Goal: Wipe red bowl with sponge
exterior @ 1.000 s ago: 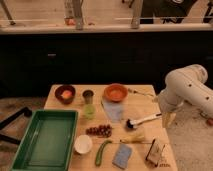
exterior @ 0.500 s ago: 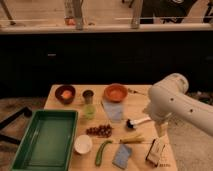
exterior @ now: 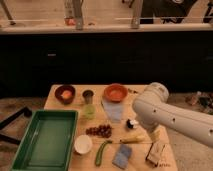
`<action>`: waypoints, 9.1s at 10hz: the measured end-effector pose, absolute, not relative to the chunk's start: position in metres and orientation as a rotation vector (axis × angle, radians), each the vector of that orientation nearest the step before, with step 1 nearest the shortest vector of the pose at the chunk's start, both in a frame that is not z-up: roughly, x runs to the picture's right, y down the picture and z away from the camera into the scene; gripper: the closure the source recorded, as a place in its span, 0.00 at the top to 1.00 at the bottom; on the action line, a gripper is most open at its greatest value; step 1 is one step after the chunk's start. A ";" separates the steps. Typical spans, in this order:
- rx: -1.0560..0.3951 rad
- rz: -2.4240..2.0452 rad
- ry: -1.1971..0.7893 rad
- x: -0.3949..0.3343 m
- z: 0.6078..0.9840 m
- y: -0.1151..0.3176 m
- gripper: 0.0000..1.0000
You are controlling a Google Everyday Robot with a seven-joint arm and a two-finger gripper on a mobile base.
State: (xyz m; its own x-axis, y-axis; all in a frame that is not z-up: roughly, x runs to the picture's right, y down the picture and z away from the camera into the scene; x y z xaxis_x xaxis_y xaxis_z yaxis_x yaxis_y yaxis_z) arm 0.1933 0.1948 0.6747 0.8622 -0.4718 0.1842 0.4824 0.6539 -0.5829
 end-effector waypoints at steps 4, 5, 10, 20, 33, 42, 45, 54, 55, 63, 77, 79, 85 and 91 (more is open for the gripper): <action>-0.733 -0.605 -0.055 0.185 0.680 0.212 0.80; -0.737 -0.614 -0.054 0.185 0.680 0.214 0.80; -0.738 -0.614 -0.053 0.185 0.680 0.214 0.80; -0.728 -0.747 -0.280 0.136 0.681 0.259 0.80; -0.749 -0.938 -0.346 0.091 0.709 0.338 0.80; -0.740 -1.010 -0.446 0.067 0.738 0.342 0.80; -0.736 -0.982 -0.487 0.076 0.748 0.333 0.80; -0.771 -1.002 -0.491 0.089 0.756 0.338 0.51; -0.773 -1.009 -0.491 0.088 0.756 0.338 0.41; -0.727 -1.045 -0.390 0.083 0.729 0.314 0.00; -0.598 -0.909 -0.316 0.026 0.728 0.173 0.00; -0.605 -0.881 -0.298 0.026 0.739 0.160 0.00; -0.609 -0.879 -0.288 0.025 0.744 0.154 0.00; -0.612 -0.824 -0.265 0.031 0.762 0.154 0.00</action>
State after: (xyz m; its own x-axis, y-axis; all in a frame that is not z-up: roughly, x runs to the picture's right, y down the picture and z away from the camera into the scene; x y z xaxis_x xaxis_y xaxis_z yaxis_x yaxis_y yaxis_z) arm 0.0308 0.1536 0.7622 0.6588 -0.6045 0.4478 0.7522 0.5204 -0.4042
